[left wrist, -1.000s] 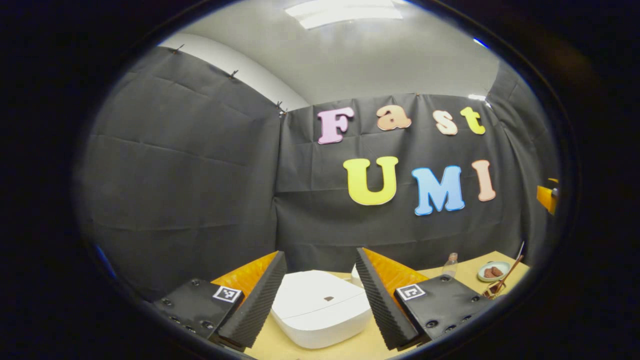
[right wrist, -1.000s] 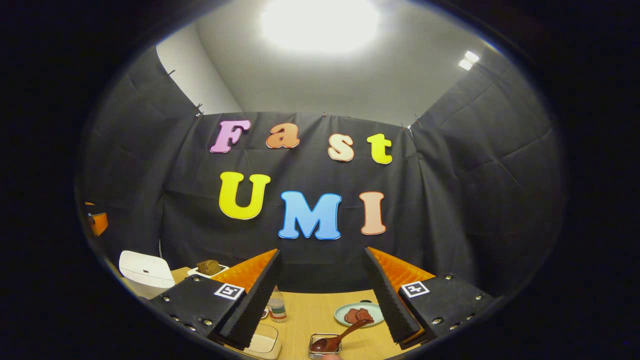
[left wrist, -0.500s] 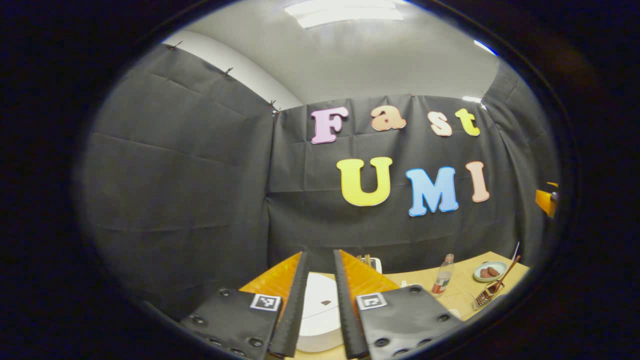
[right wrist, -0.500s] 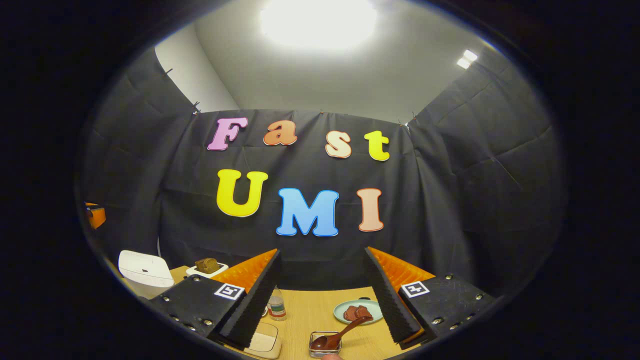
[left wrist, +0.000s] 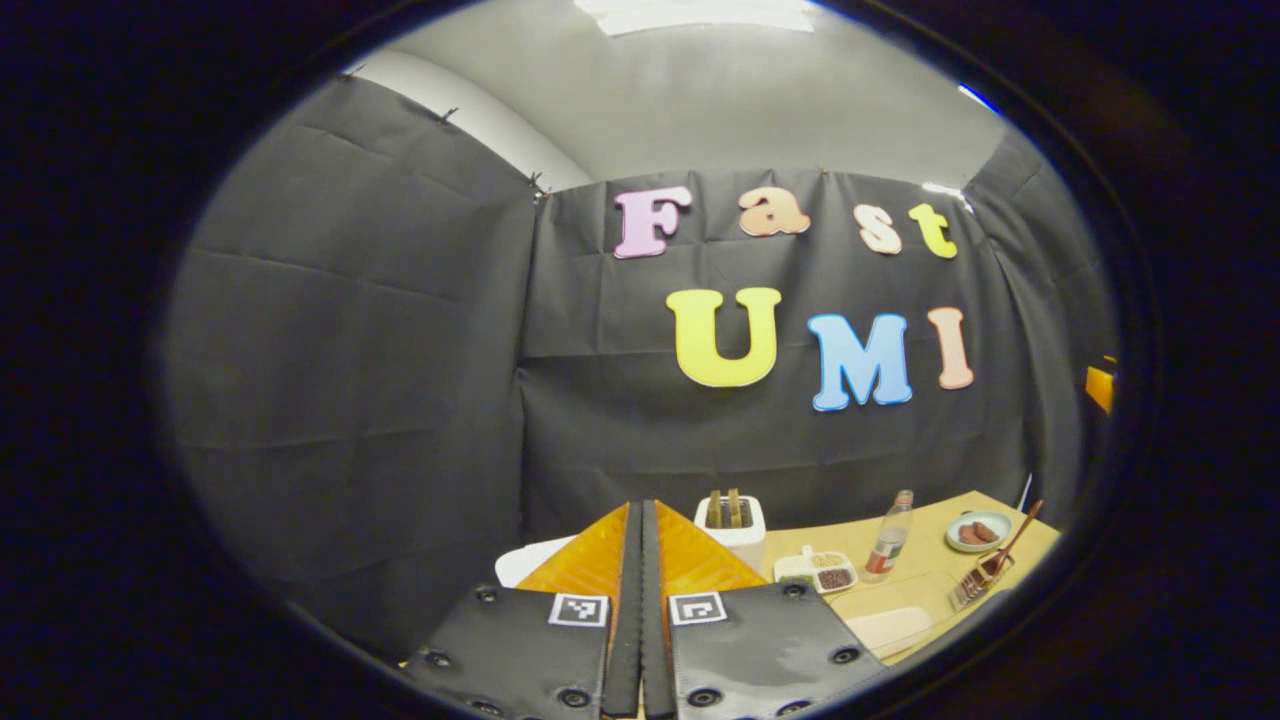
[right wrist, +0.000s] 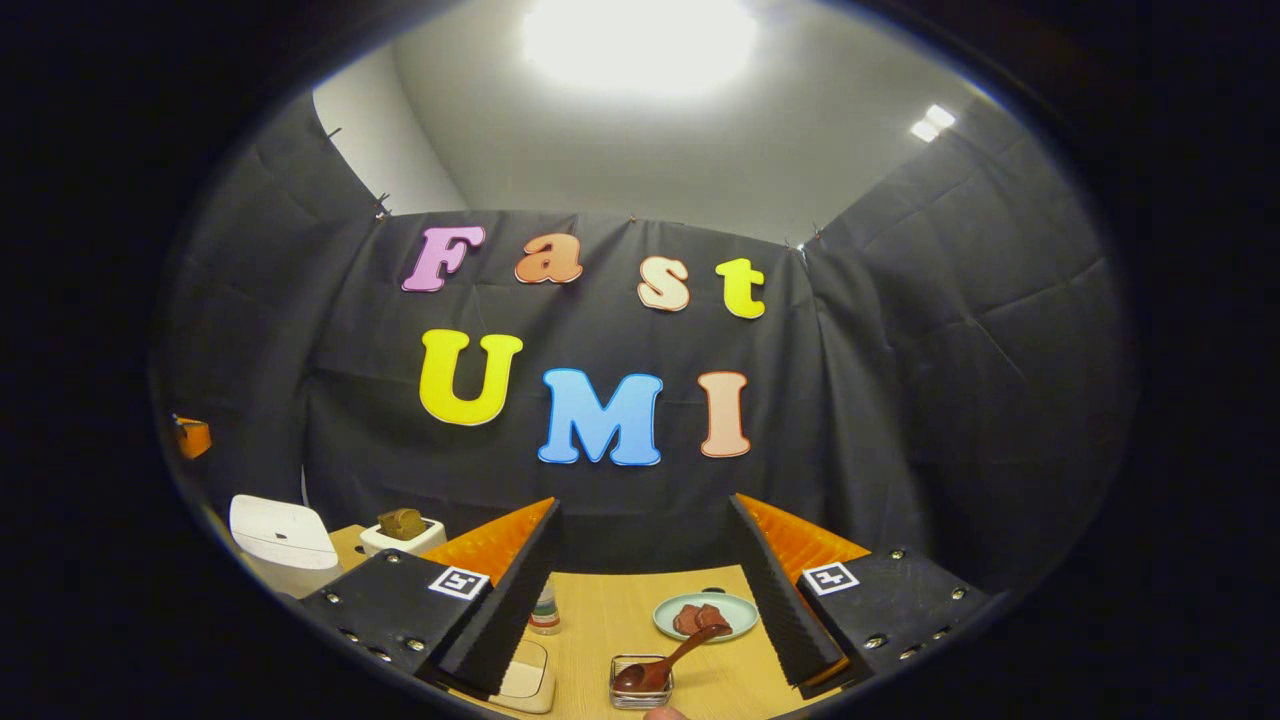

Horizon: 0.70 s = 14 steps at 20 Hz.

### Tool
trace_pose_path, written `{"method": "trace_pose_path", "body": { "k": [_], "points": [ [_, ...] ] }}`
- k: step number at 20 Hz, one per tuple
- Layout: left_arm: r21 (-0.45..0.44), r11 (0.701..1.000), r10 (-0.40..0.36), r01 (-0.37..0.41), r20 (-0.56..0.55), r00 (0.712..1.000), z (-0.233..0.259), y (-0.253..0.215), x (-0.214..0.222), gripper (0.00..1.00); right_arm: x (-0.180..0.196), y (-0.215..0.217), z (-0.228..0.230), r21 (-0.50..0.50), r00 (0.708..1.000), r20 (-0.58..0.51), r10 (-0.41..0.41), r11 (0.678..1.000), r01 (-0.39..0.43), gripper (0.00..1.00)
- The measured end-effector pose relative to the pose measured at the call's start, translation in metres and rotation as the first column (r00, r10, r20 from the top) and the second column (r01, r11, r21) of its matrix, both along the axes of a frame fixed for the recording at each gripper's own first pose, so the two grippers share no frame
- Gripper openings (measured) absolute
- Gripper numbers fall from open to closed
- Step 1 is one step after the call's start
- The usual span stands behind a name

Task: Close the left gripper, press the button to open the rice cooker; take a wooden spoon from the chopstick holder with the right hand, scoop a spoonful of rice and pour it into the rice cooker, then put the wooden spoon back into the chopstick holder.

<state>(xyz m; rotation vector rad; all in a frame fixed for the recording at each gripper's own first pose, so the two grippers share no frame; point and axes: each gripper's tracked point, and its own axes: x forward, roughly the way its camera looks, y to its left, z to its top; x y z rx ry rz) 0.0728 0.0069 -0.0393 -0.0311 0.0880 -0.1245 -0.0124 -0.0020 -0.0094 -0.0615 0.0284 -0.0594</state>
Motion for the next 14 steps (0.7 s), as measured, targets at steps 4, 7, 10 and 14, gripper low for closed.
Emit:
{"method": "trace_pose_path", "body": {
  "k": [4,7,10,14],
  "points": [
    [-0.022,0.999,-0.042,0.041,-0.056,0.998,-0.027,-0.001,0.020,0.10,-0.012,-0.014,0.003,-0.004,0.998,-0.009,-0.060,0.998,0.060,0.98],
    [0.008,0.997,-0.072,0.073,-0.098,0.993,-0.050,-0.003,0.043,0.08,-0.024,-0.023,0.004,-0.012,0.993,-0.013,-0.114,0.993,0.114,0.98],
    [-0.018,0.995,-0.095,0.094,-0.147,0.985,-0.073,-0.006,0.059,0.08,-0.036,-0.031,-0.001,-0.025,0.987,-0.027,-0.159,0.987,0.158,0.98],
    [-0.047,0.996,-0.087,0.078,-0.233,0.969,-0.114,-0.001,0.072,0.09,-0.048,-0.036,-0.004,-0.039,0.978,-0.044,-0.206,0.978,0.204,0.98]
  ]
}}
